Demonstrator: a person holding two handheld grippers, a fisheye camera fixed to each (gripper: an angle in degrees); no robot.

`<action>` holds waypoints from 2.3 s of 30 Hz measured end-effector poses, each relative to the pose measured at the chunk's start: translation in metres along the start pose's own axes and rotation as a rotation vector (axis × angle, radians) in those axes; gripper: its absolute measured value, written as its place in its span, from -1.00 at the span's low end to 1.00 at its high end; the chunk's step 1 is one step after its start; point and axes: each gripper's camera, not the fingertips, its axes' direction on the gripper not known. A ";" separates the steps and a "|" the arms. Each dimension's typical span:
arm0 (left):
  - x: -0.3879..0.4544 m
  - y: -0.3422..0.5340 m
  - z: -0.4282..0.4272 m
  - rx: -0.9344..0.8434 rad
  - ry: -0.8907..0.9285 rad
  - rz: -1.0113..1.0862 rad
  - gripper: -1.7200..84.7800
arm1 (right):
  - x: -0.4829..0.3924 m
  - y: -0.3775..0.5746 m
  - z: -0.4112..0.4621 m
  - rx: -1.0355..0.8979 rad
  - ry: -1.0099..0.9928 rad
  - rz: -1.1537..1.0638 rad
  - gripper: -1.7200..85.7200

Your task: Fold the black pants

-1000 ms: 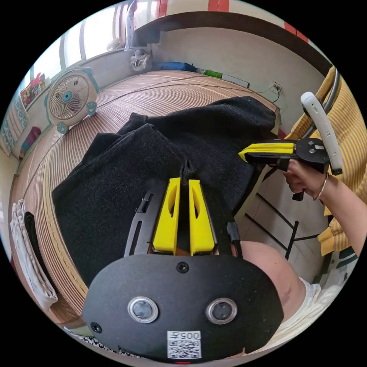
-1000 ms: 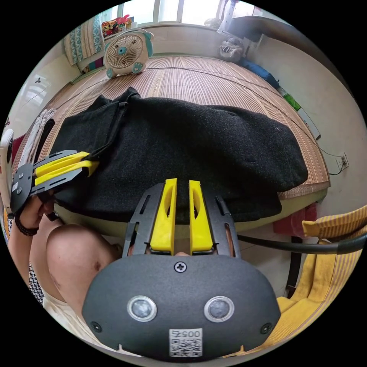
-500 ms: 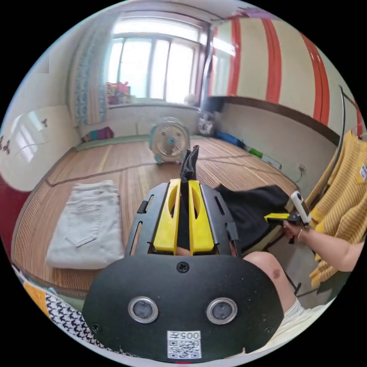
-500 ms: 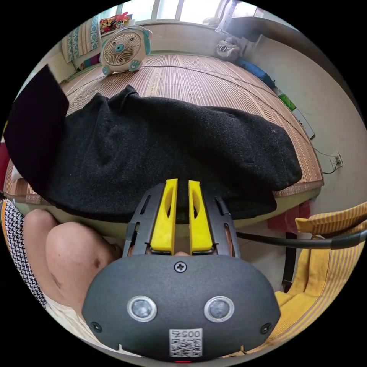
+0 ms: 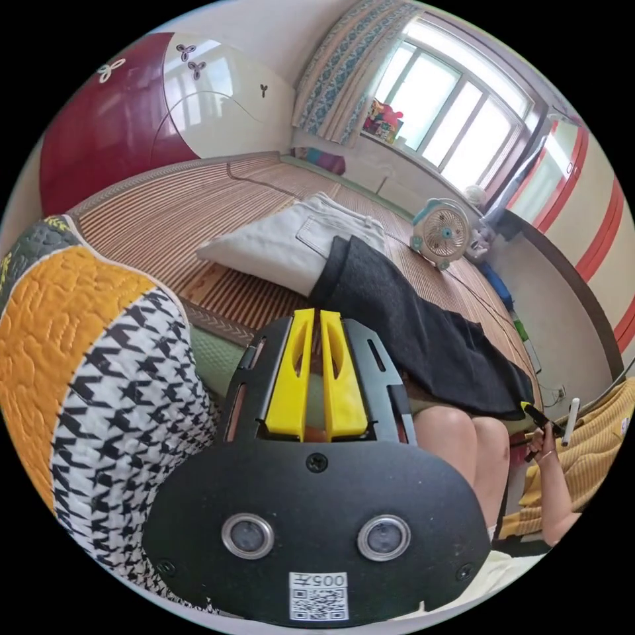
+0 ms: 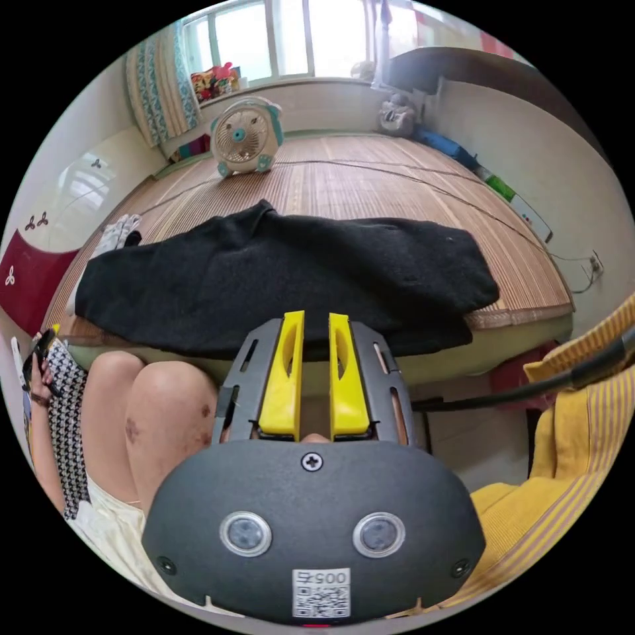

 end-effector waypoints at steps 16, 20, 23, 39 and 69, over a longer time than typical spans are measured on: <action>0.047 0.000 0.021 -0.077 0.117 0.133 -0.76 | 0.165 0.032 -0.062 0.151 0.052 0.406 -0.83; 0.037 0.000 0.018 -0.095 0.093 0.136 -0.73 | 0.169 0.020 -0.054 0.140 0.007 0.397 -0.80; 0.028 0.001 0.014 -0.085 0.099 0.120 -0.71 | 0.169 0.009 -0.046 0.124 -0.018 0.397 -0.77; 0.030 -0.012 -0.004 -0.083 0.185 0.194 -0.65 | 0.183 -0.021 -0.089 0.089 -0.191 0.499 -0.99; 0.031 -0.042 0.020 -0.119 0.199 0.011 -0.82 | 0.032 -0.052 -0.166 0.164 -0.030 0.259 -1.00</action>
